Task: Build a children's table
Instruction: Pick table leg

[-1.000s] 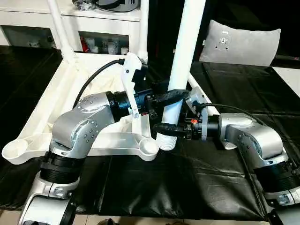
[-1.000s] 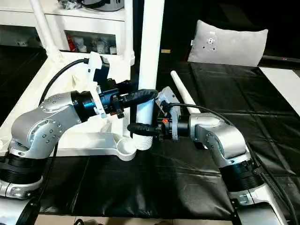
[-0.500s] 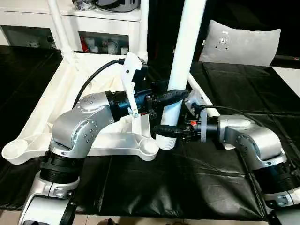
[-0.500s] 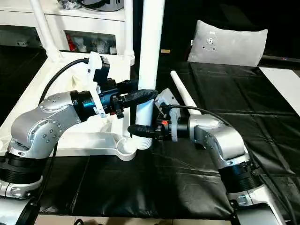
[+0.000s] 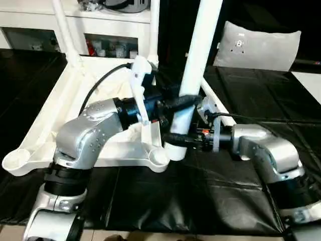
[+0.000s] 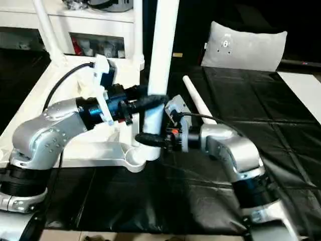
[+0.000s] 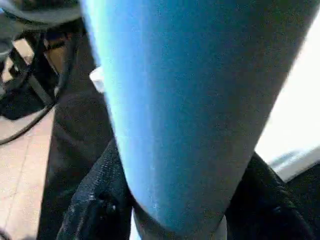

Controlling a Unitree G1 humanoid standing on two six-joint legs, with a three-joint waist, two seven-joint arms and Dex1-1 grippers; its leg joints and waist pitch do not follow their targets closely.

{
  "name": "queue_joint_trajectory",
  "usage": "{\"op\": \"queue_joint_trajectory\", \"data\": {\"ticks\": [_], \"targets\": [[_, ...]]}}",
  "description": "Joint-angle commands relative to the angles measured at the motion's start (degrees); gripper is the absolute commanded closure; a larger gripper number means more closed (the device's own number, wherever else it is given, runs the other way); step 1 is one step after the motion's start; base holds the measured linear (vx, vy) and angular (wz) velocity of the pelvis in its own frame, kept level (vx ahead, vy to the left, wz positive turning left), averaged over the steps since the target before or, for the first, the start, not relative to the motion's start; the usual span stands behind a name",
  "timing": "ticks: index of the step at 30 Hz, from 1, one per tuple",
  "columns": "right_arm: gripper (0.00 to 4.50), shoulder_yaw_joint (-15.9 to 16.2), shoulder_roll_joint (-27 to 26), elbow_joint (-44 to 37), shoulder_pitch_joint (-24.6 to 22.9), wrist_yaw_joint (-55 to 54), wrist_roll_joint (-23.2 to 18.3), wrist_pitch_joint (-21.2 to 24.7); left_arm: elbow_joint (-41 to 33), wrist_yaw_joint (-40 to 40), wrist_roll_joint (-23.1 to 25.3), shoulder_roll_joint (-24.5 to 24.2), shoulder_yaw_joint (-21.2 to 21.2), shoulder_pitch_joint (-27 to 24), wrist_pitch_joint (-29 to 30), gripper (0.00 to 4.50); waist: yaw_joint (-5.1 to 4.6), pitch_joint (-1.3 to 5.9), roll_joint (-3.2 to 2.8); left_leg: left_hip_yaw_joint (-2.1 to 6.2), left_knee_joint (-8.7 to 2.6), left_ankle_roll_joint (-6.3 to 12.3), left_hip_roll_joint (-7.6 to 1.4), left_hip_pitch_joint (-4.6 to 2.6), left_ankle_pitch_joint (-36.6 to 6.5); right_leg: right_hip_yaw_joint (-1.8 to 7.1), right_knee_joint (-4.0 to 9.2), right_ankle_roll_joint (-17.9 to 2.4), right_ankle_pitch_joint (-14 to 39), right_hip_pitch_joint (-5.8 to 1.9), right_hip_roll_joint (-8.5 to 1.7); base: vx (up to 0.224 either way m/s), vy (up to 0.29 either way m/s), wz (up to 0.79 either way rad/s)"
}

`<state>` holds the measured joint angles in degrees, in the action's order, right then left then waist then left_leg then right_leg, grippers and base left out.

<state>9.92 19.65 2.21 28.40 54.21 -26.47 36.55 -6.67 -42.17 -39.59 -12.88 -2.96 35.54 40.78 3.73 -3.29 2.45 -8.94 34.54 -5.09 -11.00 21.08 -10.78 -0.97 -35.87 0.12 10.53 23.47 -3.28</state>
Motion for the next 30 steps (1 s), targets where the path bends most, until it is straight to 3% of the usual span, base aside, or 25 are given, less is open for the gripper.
{"op": "queue_joint_trajectory", "data": {"ticks": [1,10,11,16,18,19,21,23,25,26,27,30], "targets": [[2.59,-1.88,-0.35,0.46,-0.34,-2.97,0.12,0.23,-4.07,-2.52,-4.30,1.13,-0.93,0.51,0.78,2.01,0.32,3.92,-0.19,-0.48,-3.68,-0.43,-0.96,-0.16,-8.01,1.49,3.99,-11.92,9.46,-3.22,-2.95,0.000,0.000,0.00],[2.59,-1.43,-3.47,0.50,-1.22,-5.76,0.56,0.39,-5.16,-2.99,-3.78,1.63,-3.02,-0.39,2.66,1.34,0.32,3.76,-0.67,-0.28,-4.04,-1.23,-1.06,-0.33,-9.80,1.48,4.24,-10.70,11.18,-3.13,-2.92,0.000,0.000,0.00],[2.59,-1.91,-4.50,0.38,-1.54,-7.17,0.57,0.00,-5.19,-2.61,-4.74,2.36,-2.17,-0.56,2.27,1.04,0.26,3.78,-0.81,-0.30,-4.02,-1.43,-1.04,-0.32,-9.67,1.51,4.25,-10.76,10.54,-3.10,-2.90,0.000,0.000,0.00],[2.59,-3.49,-6.74,-0.30,-2.38,-10.14,0.73,-3.12,-5.56,-2.49,-6.89,3.85,0.55,-0.94,0.27,0.76,0.13,3.76,-0.66,-0.29,-4.09,-1.73,-1.04,-0.30,-10.47,1.51,4.26,-10.79,11.30,-3.12,-2.94,0.000,0.000,0.00],[2.59,-4.90,-7.70,-1.61,-3.11,-12.87,0.15,-2.04,-4.50,-0.59,-11.76,7.03,6.16,-1.03,-1.55,0.76,0.08,3.77,-0.69,-0.32,-4.06,-1.76,-1.00,-0.29,-10.15,1.54,4.23,-11.08,10.46,-3.17,-2.87,0.000,0.000,0.00],[2.59,-4.90,-7.70,-1.61,-3.11,-12.87,0.15,-2.04,-4.50,-0.59,-11.76,7.03,6.16,-1.03,-1.55,0.76,0.04,3.74,-0.57,-0.38,-4.06,-1.78,-0.95,-0.26,-10.04,1.57,4.23,-11.16,10.29,-3.18,-2.83,0.000,0.000,0.00],[2.59,-7.47,-8.71,-3.71,-4.98,-14.58,-1.74,-1.64,-3.67,1.09,-14.43,8.03,10.44,-2.10,-1.97,0.73,0.22,3.75,-0.35,-0.44,-4.05,-1.66,-0.89,-0.28,-10.19,1.57,4.23,-11.21,10.26,-3.20,-2.80,0.000,0.000,0.00],[2.59,-9.04,-9.44,-5.06,-6.62,-16.20,-2.08,-3.07,-4.65,0.44,-11.10,5.36,9.73,-4.11,-1.74,0.73,0.54,3.74,-0.26,-0.30,-4.23,-1.20,-1.01,-0.25,-10.59,1.49,4.38,-9.95,11.50,-3.17,-2.83,0.000,0.000,0.00],[2.59,-9.44,-9.60,-5.15,-7.07,-17.24,-1.50,-4.03,-5.03,0.02,-8.58,3.39,8.61,-5.16,-1.99,0.73,0.25,3.61,-0.33,-0.22,-4.45,-1.29,-0.96,-0.05,-10.74,1.46,4.39,-8.83,12.82,-3.25,-2.76,0.000,0.000,0.00],[2.59,-9.71,-9.70,-5.27,-7.48,-18.12,-0.98,-4.80,-5.38,-0.24,-6.59,1.81,7.73,-6.05,-2.24,0.73,0.03,3.56,-0.51,-0.13,-4.50,-1.66,-1.05,-0.28,-11.57,1.49,4.69,-7.27,15.49,-2.94,-2.87,0.000,0.000,0.00],[2.59,-10.18,-9.89,-5.43,-7.98,-19.70,-0.04,-5.51,-5.76,-1.18,-4.14,-0.44,6.49,-7.30,-2.76,0.73,0.03,3.56,-0.51,-0.13,-4.50,-1.66,-1.05,-0.28,-11.57,1.49,4.69,-7.27,15.49,-2.94,-2.87,0.000,0.000,0.00],[2.59,-9.79,-9.32,-6.37,-9.61,-23.07,3.93,-8.32,-6.79,-3.80,2.58,-7.51,2.15,-10.62,-4.41,0.73,-0.01,3.44,-1.20,-0.01,-4.77,-2.72,-1.12,-0.50,-12.68,1.61,4.71,-6.06,17.13,-2.48,-2.82,0.000,0.000,0.00]]}}
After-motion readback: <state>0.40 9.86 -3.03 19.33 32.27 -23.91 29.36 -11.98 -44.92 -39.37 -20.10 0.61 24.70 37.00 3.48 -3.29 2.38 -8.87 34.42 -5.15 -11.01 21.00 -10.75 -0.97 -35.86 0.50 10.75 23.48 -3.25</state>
